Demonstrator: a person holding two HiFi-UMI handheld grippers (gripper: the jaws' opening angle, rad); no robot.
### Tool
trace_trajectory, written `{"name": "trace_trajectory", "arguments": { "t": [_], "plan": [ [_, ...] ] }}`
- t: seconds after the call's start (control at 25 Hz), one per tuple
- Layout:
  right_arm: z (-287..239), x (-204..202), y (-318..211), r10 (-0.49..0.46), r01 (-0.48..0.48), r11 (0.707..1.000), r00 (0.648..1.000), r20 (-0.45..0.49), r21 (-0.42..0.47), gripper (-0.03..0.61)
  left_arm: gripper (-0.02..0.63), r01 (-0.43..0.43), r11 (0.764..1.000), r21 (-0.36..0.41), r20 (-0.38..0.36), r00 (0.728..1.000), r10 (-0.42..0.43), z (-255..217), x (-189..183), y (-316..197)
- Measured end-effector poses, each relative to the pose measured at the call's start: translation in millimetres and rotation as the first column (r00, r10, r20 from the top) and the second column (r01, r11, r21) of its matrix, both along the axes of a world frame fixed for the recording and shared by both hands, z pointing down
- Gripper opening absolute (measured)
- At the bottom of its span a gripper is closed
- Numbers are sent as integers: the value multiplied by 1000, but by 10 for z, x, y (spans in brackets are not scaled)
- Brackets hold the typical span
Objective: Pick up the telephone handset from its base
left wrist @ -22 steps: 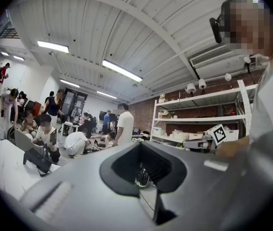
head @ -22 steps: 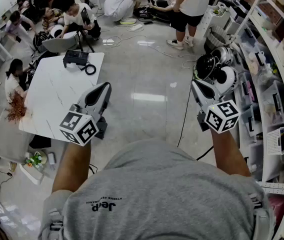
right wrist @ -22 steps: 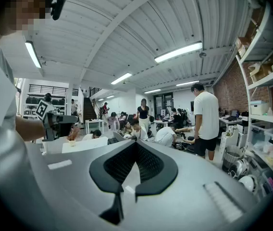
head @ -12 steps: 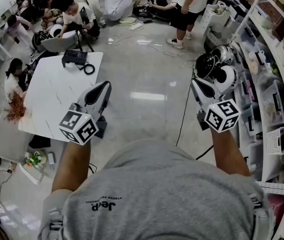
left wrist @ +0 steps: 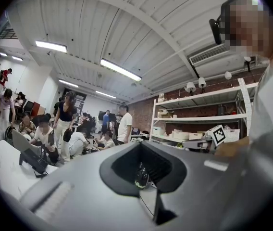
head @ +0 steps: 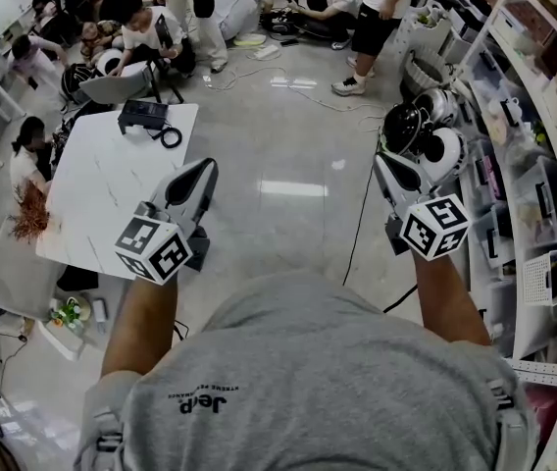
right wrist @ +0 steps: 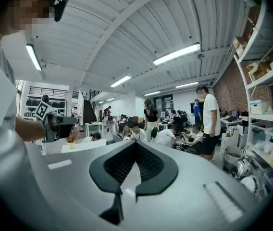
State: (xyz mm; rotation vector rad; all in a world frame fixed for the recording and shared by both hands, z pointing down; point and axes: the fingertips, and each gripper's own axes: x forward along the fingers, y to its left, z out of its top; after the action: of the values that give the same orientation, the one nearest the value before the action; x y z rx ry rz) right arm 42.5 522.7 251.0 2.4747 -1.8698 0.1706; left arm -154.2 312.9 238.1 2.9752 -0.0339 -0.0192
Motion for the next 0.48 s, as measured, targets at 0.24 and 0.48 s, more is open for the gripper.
{"name": "trace_trajectory", "arguments": {
  "t": [0.24,0.48],
  "plan": [
    [-88,148,145,-63,62,997,998,18,45,91,58,29,999,14,2,1000,-29,-56,144,175],
    [-115,367,352,-141,140,989,990,21,45,342,58,63,998,12,-6,998,-63,-83,372,490]
  ]
}}
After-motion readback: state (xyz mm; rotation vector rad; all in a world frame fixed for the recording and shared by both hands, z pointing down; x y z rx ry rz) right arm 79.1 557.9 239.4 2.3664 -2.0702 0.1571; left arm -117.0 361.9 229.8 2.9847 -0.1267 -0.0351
